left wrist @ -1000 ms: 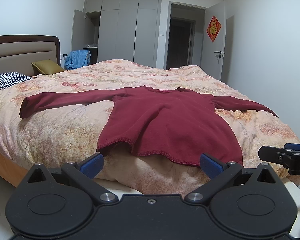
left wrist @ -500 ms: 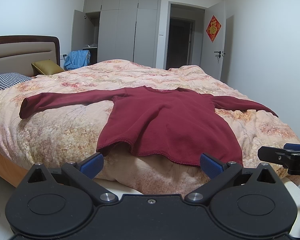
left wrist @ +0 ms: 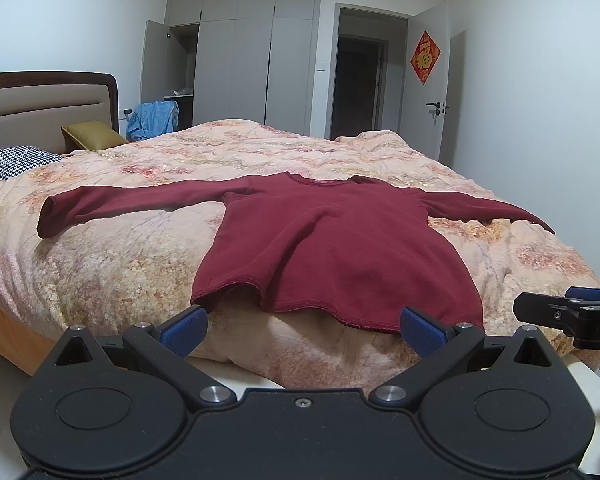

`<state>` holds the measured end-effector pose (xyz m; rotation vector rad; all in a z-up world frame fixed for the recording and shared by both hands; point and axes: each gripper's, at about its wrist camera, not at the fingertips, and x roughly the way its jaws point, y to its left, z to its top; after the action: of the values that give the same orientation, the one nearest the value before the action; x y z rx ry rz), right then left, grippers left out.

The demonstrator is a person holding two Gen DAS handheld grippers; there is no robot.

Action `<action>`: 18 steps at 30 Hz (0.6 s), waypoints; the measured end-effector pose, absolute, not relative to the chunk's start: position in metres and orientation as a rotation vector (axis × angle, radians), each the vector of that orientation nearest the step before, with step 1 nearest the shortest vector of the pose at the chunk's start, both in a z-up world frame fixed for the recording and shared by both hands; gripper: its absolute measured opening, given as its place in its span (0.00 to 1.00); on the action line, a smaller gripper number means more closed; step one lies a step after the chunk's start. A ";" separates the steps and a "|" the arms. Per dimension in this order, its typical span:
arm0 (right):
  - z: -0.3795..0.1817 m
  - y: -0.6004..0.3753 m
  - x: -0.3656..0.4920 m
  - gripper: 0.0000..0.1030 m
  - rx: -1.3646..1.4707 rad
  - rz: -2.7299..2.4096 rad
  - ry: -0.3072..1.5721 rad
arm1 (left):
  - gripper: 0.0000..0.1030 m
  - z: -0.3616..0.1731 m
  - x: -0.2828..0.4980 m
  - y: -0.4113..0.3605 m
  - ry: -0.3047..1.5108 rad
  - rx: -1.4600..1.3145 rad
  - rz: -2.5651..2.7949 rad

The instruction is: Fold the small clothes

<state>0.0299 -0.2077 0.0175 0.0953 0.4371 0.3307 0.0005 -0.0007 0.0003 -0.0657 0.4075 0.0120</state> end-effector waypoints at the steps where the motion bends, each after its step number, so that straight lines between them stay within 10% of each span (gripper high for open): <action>1: 0.018 -0.208 0.030 1.00 0.095 0.331 0.437 | 0.99 0.000 0.000 -0.001 0.407 -0.066 0.012; 18: 0.018 -0.207 0.028 1.00 0.098 0.338 0.435 | 0.99 0.000 0.005 -0.001 0.426 -0.071 0.012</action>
<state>0.0278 -0.2066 0.0178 0.0979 0.4354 0.3377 0.0053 -0.0007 -0.0004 -0.0706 0.4259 0.0119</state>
